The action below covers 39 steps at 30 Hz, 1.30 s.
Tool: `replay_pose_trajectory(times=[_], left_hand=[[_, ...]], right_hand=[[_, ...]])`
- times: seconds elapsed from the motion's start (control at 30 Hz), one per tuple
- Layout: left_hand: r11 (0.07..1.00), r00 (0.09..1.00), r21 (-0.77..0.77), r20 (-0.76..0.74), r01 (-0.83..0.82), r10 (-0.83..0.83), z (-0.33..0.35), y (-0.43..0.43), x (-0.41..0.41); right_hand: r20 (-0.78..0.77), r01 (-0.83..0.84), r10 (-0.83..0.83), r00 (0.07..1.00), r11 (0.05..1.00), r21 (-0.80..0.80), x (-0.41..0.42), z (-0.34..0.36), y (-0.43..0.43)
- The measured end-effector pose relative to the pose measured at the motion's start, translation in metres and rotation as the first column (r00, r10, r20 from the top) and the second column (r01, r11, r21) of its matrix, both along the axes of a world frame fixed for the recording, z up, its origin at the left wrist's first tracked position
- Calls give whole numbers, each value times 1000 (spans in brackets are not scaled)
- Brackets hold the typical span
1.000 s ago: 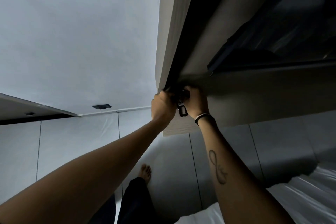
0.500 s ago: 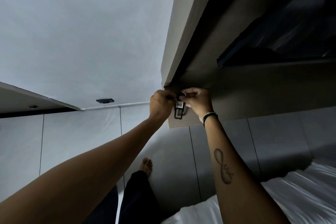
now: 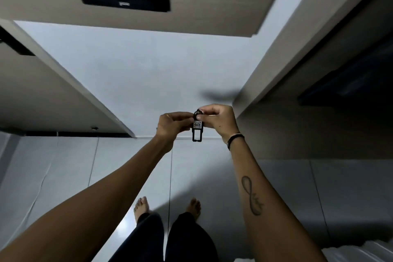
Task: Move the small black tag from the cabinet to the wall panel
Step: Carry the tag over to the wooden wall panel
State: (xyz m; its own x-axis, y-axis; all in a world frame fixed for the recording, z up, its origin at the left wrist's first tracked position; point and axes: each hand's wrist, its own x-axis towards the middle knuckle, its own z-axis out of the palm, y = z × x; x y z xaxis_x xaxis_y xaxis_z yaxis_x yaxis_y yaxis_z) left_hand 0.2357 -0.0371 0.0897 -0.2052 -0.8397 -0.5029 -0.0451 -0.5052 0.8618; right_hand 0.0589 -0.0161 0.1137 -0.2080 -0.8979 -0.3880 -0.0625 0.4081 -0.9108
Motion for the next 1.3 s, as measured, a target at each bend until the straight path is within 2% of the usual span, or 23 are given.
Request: replay_pose_trajectory(times=[0.13,0.23,0.47,0.6,0.9,1.07,1.3], left_hand=[[996,995,-13,-49,-89,88,45,-16,66],[984,978,-67,-142,-166,155,81,-30,109],[964,956,-196,-267,-178,122,172,-65,173],[934,950,-318,-305,-166,65,233,-86,195],[831,958,-543,-284,-122,-45,360,-115,190],[767,961,-625,-272,-143,-43,405,-119,179],[723,974,-683,-220,-109,-61,434,-126,172]], right_hand=[[10,-140,140,990,990,-36,56,46,-29],[-3,-208,209,978,973,-99,96,86,-50],[-77,-270,259,963,915,-298,155,184,-78],[-134,-272,238,962,869,-414,174,248,-89],[-193,-192,95,977,791,-581,181,369,-109],[-252,-198,40,967,736,-647,176,408,-108],[-303,-207,-18,953,690,-693,165,432,-110]])
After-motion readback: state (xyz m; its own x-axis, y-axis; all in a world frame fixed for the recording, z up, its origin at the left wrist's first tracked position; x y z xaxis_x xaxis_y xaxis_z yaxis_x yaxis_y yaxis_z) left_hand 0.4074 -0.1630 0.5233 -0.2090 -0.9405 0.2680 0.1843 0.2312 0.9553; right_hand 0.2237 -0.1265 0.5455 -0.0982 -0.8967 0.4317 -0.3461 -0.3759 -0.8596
